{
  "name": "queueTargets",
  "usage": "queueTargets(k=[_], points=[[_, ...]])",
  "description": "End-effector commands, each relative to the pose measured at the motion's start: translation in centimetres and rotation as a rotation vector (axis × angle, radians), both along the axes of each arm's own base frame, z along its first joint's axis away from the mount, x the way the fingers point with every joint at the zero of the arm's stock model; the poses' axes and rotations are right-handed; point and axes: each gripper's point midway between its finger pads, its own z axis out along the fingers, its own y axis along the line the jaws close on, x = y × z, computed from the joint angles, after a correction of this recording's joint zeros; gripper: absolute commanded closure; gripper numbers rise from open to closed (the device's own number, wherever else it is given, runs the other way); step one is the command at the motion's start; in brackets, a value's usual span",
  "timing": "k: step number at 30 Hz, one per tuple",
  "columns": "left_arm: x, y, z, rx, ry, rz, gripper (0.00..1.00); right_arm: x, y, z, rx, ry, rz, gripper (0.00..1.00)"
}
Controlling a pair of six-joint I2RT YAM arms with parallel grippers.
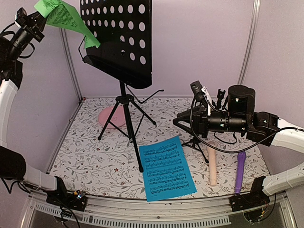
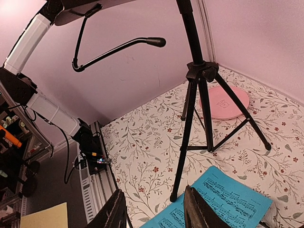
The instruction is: Pack up the instrument practice props
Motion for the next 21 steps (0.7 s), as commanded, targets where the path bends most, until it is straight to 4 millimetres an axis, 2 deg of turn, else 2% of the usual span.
queueTargets(k=[1, 9, 21], points=[[-0.5, -0.4, 1.4, 0.02, -0.047, -0.001, 1.0, 0.0, 0.2, 1.3, 0.034, 0.001, 0.002, 0.58], [-0.2, -0.3, 1.9, 0.02, -0.059, 0.0, 1.0, -0.1, 0.1, 1.0, 0.03, 0.019, -0.003, 0.58], [-0.3, -0.3, 5.0, 0.024, -0.121, -0.009, 1.0, 0.2, 0.6, 0.7, 0.03, 0.023, 0.002, 0.58]])
